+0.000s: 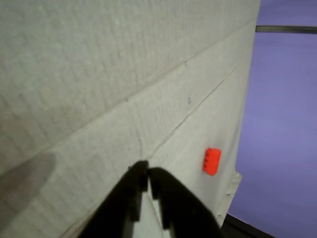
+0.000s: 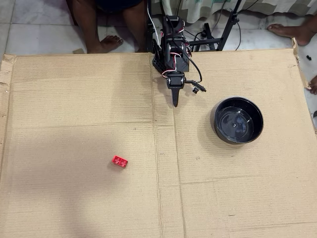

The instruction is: Grasp a lego block and put it in the bin.

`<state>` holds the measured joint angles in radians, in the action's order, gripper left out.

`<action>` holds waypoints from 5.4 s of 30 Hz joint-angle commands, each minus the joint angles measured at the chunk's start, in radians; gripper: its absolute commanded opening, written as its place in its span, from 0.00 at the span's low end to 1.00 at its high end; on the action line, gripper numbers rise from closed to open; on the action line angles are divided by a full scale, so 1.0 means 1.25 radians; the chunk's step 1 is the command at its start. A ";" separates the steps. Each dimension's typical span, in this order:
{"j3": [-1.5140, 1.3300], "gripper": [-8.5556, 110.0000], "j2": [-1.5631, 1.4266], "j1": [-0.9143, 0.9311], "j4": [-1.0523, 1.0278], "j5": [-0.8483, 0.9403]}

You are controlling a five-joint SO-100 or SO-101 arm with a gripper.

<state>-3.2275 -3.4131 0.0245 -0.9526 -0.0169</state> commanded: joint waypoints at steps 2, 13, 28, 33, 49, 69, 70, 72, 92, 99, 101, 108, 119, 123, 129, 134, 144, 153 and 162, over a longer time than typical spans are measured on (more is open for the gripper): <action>0.053 0.08 0.004 0.009 0.007 -0.005; 0.225 0.08 0.125 0.018 0.005 -0.006; 0.799 0.21 0.805 0.120 0.001 -0.007; 0.972 0.30 0.989 0.162 -0.001 -0.007; 1.454 0.31 1.524 0.342 0.000 -0.004; 1.805 0.31 1.886 0.396 -0.134 -0.007; 1.816 0.31 1.891 0.396 -0.150 -0.007; 1.829 0.31 1.898 0.396 -0.171 -0.007; 1.847 0.31 1.988 0.384 -0.152 -0.006; 1.959 0.31 2.089 0.374 -0.161 -0.006; 1.973 0.31 2.103 0.374 -0.155 -0.006; 2.032 0.30 2.150 0.361 -0.151 -0.006; 2.083 0.30 2.215 0.352 -0.151 -0.006; 2.083 0.30 2.226 0.351 -0.151 -0.006; 2.083 0.30 2.229 0.350 -0.151 -0.004; 2.083 0.22 2.229 0.350 -0.151 -0.004; 2.083 0.19 2.230 0.350 -0.151 -0.004; 2.079 0.19 2.188 0.346 -0.209 0.000; 2.071 0.19 2.083 0.287 -0.324 -0.006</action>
<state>-0.6611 -0.7164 0.4065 -1.3376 -0.0199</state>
